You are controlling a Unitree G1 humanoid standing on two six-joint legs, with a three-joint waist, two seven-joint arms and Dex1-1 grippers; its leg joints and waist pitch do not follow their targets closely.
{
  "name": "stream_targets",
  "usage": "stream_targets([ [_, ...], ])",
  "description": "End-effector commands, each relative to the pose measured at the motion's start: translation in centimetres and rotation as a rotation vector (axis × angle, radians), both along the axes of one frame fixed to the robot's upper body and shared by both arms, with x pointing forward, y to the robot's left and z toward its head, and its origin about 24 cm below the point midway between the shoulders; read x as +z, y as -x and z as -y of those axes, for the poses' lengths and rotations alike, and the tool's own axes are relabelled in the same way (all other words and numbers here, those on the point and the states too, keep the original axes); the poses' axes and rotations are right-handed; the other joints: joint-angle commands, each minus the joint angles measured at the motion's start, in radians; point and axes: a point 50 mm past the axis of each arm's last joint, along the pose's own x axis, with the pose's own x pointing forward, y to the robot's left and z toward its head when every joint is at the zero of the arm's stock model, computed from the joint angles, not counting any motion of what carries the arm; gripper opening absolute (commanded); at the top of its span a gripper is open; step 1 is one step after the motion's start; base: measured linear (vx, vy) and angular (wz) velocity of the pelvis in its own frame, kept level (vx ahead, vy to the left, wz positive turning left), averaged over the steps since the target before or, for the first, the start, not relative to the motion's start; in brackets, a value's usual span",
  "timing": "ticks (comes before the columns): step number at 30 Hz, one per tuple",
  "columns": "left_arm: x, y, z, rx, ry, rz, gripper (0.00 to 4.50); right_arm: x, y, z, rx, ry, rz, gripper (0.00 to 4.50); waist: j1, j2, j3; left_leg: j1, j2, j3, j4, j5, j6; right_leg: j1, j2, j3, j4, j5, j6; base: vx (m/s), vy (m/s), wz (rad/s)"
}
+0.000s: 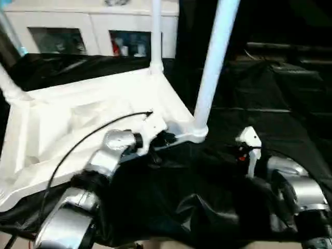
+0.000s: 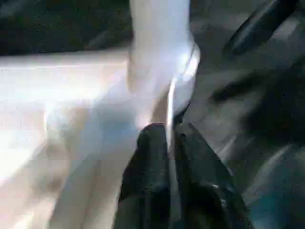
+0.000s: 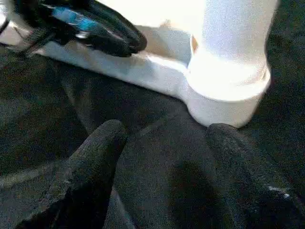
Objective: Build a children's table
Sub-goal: Rotate leg to tighten
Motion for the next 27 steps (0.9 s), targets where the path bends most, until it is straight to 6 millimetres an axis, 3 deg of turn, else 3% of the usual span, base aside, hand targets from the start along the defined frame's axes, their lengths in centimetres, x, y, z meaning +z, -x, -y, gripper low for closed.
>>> stream_targets([
  [1, 1.5, 0.0, -0.5, 0.022, 0.032, 0.051, 0.59, 0.4, -0.4, -1.6, 0.018, -0.028, 0.028, 3.15, 0.004, -0.01, -0.067, 0.01, 0.082, -0.036, -0.052, -0.067, 0.12, 0.045, -0.1, 0.057, -0.059, 0.03, -0.275, 0.0, 0.0, 0.0],
  [3, 1.8, 0.2, -1.3, 0.049, 0.031, 0.054, 0.97, 0.6, -0.5, -2.4, 0.027, -0.052, 0.03, 3.15, 0.001, -0.015, -0.066, 0.011, 0.079, -0.035, -0.051, -0.06, 0.125, 0.045, -0.098, 0.057, -0.059, 0.043, -0.273, 0.0, 0.0, 0.0],
  [4, 1.9, 0.4, -1.8, 0.06, 0.026, 0.054, 0.97, 0.8, -0.6, -2.8, 0.033, -0.069, 0.031, 3.15, 0.002, -0.01, -0.067, 0.01, 0.081, -0.038, -0.052, -0.05, 0.123, 0.047, -0.102, 0.058, -0.054, 0.053, -0.274, 0.0, 0.0, 0.0],
  [6, 2.0, 0.5, -2.2, 0.072, 0.02, 0.054, 0.98, 0.9, -0.6, -3.2, 0.038, -0.08, 0.032, 3.15, 0.0, -0.011, -0.065, 0.012, 0.078, -0.035, -0.051, -0.05, 0.123, 0.043, -0.097, 0.058, -0.056, 0.042, -0.265, 0.0, 0.0, 0.0],
  [7, 2.7, 1.2, -3.8, 0.11, 0.029, 0.028, 0.98, 1.3, -0.9, -4.7, 0.059, -0.136, 0.031, 3.15, -0.001, -0.016, -0.067, 0.014, 0.084, -0.037, -0.053, -0.054, 0.111, 0.047, -0.103, 0.059, -0.049, 0.045, -0.274, 0.0, 0.0, 0.0],
  [8, 2.8, 1.8, -4.5, 0.121, 0.028, 0.005, 0.98, 1.4, -1.2, -5.5, 0.061, -0.147, 0.035, 3.15, -0.003, -0.014, -0.064, 0.008, 0.082, -0.039, -0.056, -0.05, 0.114, 0.046, -0.103, 0.058, -0.05, 0.039, -0.273, 0.0, 0.0, 0.0],
  [10, 2.9, 3.1, -5.5, 0.12, -0.002, -0.03, 0.98, 1.5, -1.5, -6.8, 0.064, -0.167, 0.043, 3.15, -0.013, -0.007, -0.063, 0.014, 0.081, -0.038, -0.056, -0.058, 0.097, 0.041, -0.098, 0.059, -0.051, 0.012, -0.272, 0.0, 0.0, 0.0],
  [11, 2.7, 3.8, -6.1, 0.122, -0.029, -0.05, 0.98, 1.5, -1.7, -7.4, 0.05, -0.168, 0.059, 3.15, -0.014, -0.014, -0.06, 0.013, 0.081, -0.037, -0.059, -0.061, 0.092, 0.039, -0.096, 0.06, -0.053, 0.0, -0.273, 0.0, 0.0, 0.0],
  [12, 2.6, 4.3, -6.5, 0.124, -0.046, -0.063, 0.98, 1.5, -1.9, -7.8, 0.04, -0.168, 0.07, 3.15, -0.015, -0.009, -0.058, 0.016, 0.079, -0.035, -0.06, -0.074, 0.08, 0.035, -0.094, 0.062, -0.055, -0.022, -0.268, 0.0, 0.0, 0.0],
  [15, 2.2, 6.2, -8.0, 0.146, -0.076, -0.135, 0.98, 1.3, -3.4, -9.2, -0.095, -0.178, 0.081, 3.15, -0.017, -0.002, -0.055, 0.022, 0.076, -0.033, -0.065, -0.101, 0.038, 0.03, -0.088, 0.065, -0.06, -0.061, -0.256, 0.0, 0.0, 0.0],
  [16, 2.1, 7.2, -8.5, 0.142, -0.079, -0.175, 0.98, 1.2, -3.7, -9.6, -0.136, -0.181, 0.076, 3.15, -0.016, 0.001, -0.057, 0.026, 0.08, -0.034, -0.065, -0.101, 0.015, 0.028, -0.094, 0.067, -0.053, -0.047, -0.265, 0.0, 0.0, 0.0],
  [17, 2.2, 7.8, -8.8, 0.139, -0.081, -0.205, 0.98, 1.1, -3.9, -9.8, -0.157, -0.183, 0.071, 3.15, -0.017, 0.001, -0.055, 0.021, 0.076, -0.034, -0.068, -0.11, 0.007, 0.032, -0.089, 0.065, -0.053, -0.054, -0.256, 0.0, 0.0, 0.0],
  [19, 2.1, 9.1, -9.6, 0.171, -0.121, -0.237, 0.98, 0.8, -4.4, -10.5, -0.218, -0.187, 0.064, 3.15, -0.018, 0.002, -0.053, 0.027, 0.073, -0.031, -0.069, -0.125, -0.002, 0.027, -0.084, 0.067, -0.057, -0.058, -0.249, 0.0, 0.0, 0.0],
  [22, 1.6, 9.6, -10.5, 0.249, -0.188, -0.231, 0.98, 0.6, -4.9, -11.2, -0.308, -0.214, 0.045, 3.15, -0.019, 0.001, -0.051, 0.027, 0.073, -0.031, -0.071, -0.154, -0.013, 0.027, -0.086, 0.07, -0.062, -0.083, -0.232, 0.0, 0.0, 0.0],
  [24, 1.2, 9.7, -10.9, 0.294, -0.217, -0.228, 0.98, 0.3, -5.2, -11.4, -0.373, -0.226, 0.019, 3.15, -0.021, -0.001, -0.049, 0.021, 0.071, -0.036, -0.075, -0.171, -0.023, 0.033, -0.088, 0.072, -0.064, -0.114, -0.214, 0.0, 0.0, 0.0],
  [27, 0.1, 9.8, -11.6, 0.37, -0.285, -0.239, 0.98, -0.8, -5.6, -11.3, -0.512, -0.197, -0.046, 3.15, -0.023, 0.001, -0.05, 0.027, 0.07, -0.035, -0.074, -0.188, -0.038, 0.028, -0.086, 0.073, -0.066, -0.135, -0.201, 0.0, 0.0, 0.0],
])
